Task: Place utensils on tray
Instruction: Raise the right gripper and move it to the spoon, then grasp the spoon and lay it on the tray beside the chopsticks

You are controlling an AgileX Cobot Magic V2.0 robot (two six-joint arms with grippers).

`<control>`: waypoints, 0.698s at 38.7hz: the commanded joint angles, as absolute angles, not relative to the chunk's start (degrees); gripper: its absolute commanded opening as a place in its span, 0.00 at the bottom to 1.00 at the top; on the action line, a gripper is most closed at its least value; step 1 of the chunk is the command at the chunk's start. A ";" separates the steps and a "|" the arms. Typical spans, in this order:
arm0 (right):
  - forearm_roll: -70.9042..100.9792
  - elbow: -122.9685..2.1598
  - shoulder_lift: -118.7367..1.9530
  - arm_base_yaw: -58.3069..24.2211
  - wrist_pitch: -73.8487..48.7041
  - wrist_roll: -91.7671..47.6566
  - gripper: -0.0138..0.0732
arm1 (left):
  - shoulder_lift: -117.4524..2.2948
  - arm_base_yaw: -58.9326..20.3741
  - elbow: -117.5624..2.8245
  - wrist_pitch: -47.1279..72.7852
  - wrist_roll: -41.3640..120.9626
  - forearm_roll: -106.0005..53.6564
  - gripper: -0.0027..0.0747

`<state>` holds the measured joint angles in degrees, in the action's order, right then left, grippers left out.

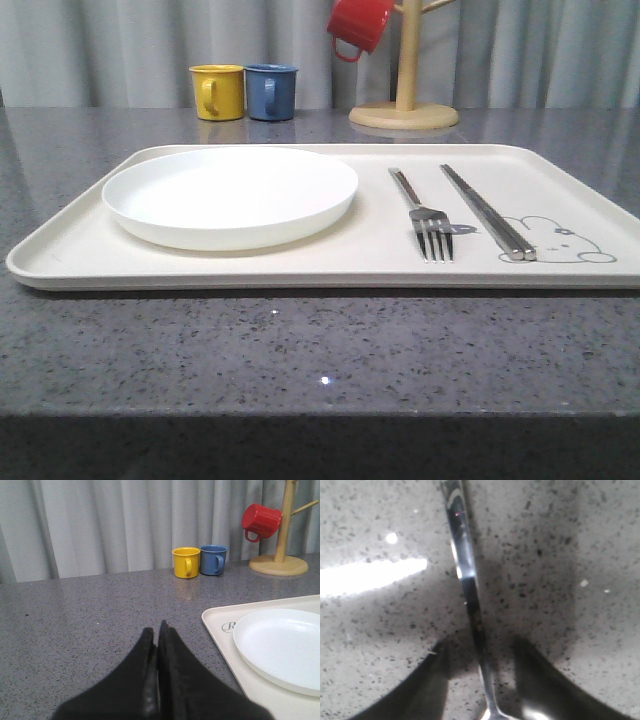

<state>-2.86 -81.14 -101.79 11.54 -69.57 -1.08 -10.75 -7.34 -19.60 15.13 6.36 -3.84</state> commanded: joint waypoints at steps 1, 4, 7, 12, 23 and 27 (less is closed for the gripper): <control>-3.29 -82.34 -99.41 11.92 -69.54 -1.75 0.36 | -11.16 -7.16 -21.10 10.25 5.67 -4.39 0.01; -3.29 -82.34 -99.41 11.92 -69.60 -1.75 0.23 | -11.16 -7.16 -21.10 10.25 5.67 -4.39 0.01; -3.39 -82.34 -99.41 11.92 -69.88 -1.75 0.15 | -11.16 -7.16 -21.10 10.25 5.67 -4.39 0.01; -3.39 -82.55 -99.09 11.92 -70.68 -1.75 0.11 | -11.16 -7.16 -21.10 10.25 5.67 -4.39 0.01; -3.28 -82.91 -92.26 11.80 -75.85 3.16 0.11 | -11.16 -7.16 -21.10 10.25 5.67 -4.39 0.01; -2.98 -82.91 -88.45 10.78 -76.60 4.29 0.11 | -11.16 -7.16 -21.10 10.25 5.67 -4.39 0.01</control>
<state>-2.81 -81.14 -94.01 11.48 -69.91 3.01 -10.75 -7.34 -19.60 15.13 6.36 -3.84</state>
